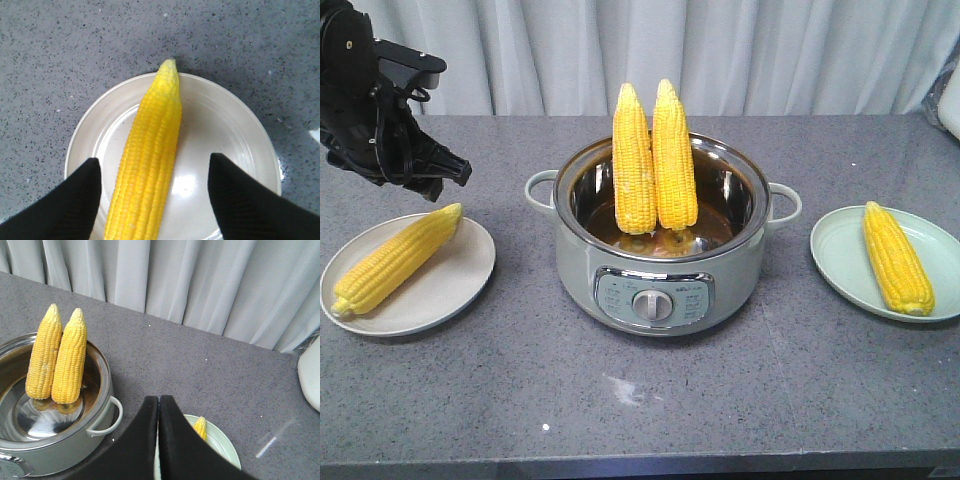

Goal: Distribute corn equally
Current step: 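Release the corn cob and raise the left gripper away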

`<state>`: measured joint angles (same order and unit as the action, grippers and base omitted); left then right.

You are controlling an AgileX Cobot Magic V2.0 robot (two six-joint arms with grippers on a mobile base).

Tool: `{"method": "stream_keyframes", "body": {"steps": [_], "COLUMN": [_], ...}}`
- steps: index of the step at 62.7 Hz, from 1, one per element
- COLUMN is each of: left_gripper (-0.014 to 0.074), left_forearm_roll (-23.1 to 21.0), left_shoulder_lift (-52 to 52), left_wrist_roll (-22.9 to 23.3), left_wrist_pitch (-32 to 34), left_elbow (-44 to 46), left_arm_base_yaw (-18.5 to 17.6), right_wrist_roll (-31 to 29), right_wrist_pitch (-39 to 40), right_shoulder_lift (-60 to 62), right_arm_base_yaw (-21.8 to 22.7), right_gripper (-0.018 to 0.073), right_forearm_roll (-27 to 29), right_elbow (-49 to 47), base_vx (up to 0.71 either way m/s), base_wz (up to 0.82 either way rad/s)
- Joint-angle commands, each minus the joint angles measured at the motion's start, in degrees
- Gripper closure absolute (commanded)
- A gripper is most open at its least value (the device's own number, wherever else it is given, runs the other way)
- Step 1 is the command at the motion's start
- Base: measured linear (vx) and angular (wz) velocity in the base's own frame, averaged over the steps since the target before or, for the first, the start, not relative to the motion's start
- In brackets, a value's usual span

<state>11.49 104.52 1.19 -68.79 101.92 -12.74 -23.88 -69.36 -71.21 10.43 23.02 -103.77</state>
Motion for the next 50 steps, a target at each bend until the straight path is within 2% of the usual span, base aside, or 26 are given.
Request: {"method": "stream_keyframes", "body": {"steps": [1, 13, 30, 41, 50], "left_gripper": [0.0143, 0.0143, 0.0176, 0.0227, 0.0267], "left_forearm_roll": [-1.0, -4.7, -17.9, -25.9, -28.1], "left_shoulder_lift": [-4.3, -7.8, -13.7, -17.7, -21.1], "left_wrist_roll": [0.8, 0.8, -1.8, -5.1, -7.0], "left_wrist_pitch": [2.4, 3.5, 9.1, 12.1, 14.3], "left_elbow": [1.6, 1.6, 1.6, 1.6, 1.6], "left_arm_base_yaw": [0.0, 0.0, -0.1, -0.1, -0.1], "right_wrist_roll": [-0.2, -0.2, -0.3, -3.3, -8.1], "right_wrist_pitch": [3.4, 3.4, 3.4, 3.2, 3.2], "right_shoulder_lift": [0.9, 0.9, 0.9, 0.3, -1.6], "right_arm_base_yaw": [0.4, 0.4, 0.4, 0.4, 0.4], "right_gripper": [0.0568, 0.0568, 0.0567, 0.0564, 0.0559], "right_forearm_roll": [1.1, 1.1, 1.9, 7.9, 15.2], "right_elbow": [-1.2, -1.2, -1.2, -1.2, -1.2], "base_vx": [0.00, 0.00, 0.00, 0.00, 0.00], "base_wz": [0.00, 0.00, 0.00, 0.00, 0.00]}}
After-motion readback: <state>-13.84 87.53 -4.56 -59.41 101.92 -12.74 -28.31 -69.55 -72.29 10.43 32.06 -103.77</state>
